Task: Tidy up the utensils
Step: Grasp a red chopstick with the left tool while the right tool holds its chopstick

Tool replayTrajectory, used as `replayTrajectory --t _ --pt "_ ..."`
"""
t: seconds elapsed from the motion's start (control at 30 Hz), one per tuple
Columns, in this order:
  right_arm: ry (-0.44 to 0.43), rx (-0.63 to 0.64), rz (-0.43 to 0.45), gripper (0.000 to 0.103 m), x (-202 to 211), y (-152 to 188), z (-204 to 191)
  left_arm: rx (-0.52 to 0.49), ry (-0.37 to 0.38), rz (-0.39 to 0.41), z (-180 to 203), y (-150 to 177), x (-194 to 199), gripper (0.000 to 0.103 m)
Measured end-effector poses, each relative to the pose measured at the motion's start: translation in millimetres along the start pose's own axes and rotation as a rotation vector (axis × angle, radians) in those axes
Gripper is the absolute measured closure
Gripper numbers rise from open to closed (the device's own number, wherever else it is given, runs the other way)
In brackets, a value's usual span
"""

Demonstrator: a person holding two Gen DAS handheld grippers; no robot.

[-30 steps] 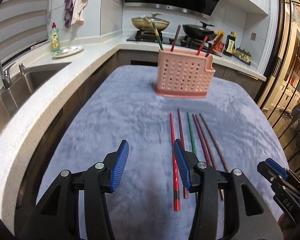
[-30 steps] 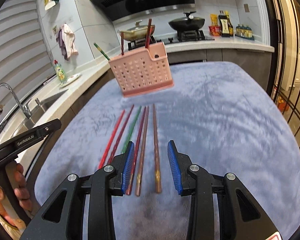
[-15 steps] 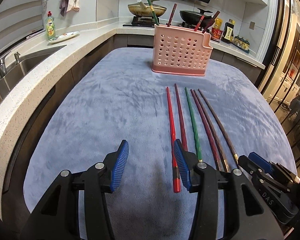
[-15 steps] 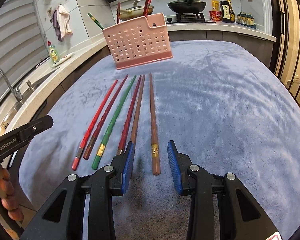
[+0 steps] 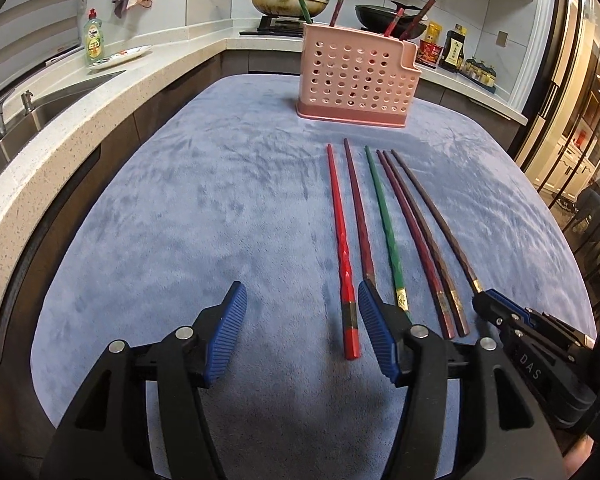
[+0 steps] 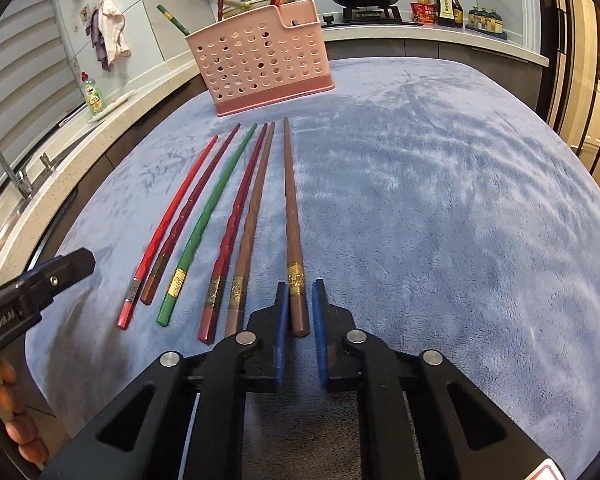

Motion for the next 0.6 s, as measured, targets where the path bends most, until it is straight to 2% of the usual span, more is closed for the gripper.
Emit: replayTrajectory --t 0.6 --pt "-0.033 -0.031 0.006 0.094 -0.4 1.7 6.6 -0.040 0.003 -0.065 16.4 17.2 -23.9 0.049"
Point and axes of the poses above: each gripper's, at about its wrist camera, not at the fingertips, and x roughly against the way its jaws point, z to its right, y to its underside, the point moved 1 cm from there along -x, roughly the way its jaws point, and after that the axes turned 13 degrees about -x, right-handed, at the moved point
